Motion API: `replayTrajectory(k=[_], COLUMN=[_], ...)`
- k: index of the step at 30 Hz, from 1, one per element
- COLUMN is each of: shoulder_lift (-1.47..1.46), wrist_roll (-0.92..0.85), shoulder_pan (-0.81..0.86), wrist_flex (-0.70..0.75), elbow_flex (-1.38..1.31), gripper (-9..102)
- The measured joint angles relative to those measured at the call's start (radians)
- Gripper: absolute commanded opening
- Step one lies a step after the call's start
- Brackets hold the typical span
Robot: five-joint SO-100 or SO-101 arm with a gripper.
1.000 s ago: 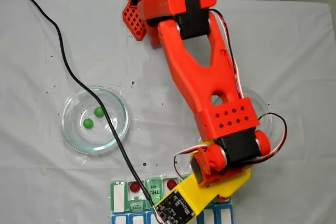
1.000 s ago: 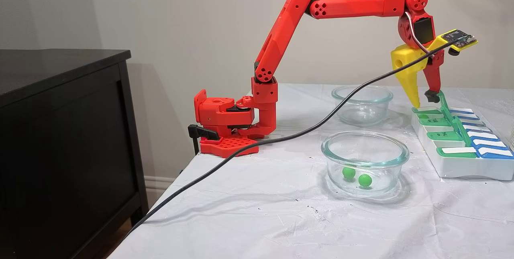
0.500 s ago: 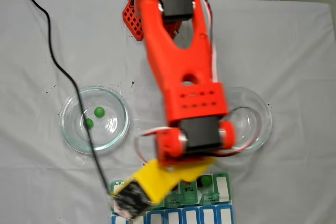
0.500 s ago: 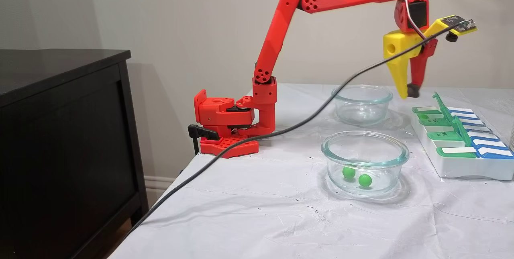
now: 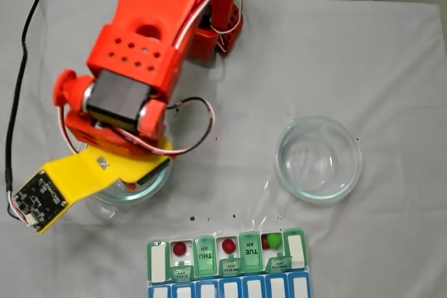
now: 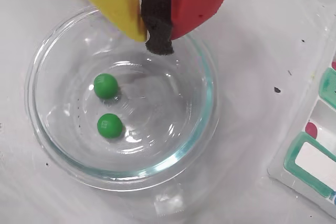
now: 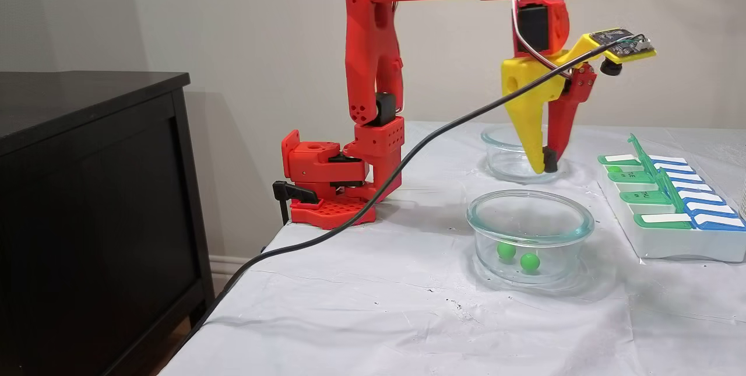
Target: Sort medicines into box.
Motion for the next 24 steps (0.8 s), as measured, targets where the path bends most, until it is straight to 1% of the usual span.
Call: replayTrajectory(k=[2,3,6,10,13,18,24], shoulder_lift=[0.002,0.002,-0.029,-0.055,-0.057,-0.077,-0.107], wrist_roll=[-0.044,-0.067,-0.138,-0.198,-0.225,-0.235,-0.218], shoulder_pan=[0.028,0.043,0.097,0.112,0.135,0.169,0.169], wrist_flex=[0.002,0.012,0.063,0.087,0.097,0.097,0.037], elbow_flex=[0.012,0.012,0.009,0.009,0.009,0.009,0.028], gripper=[10,12,16,16,19,21,19])
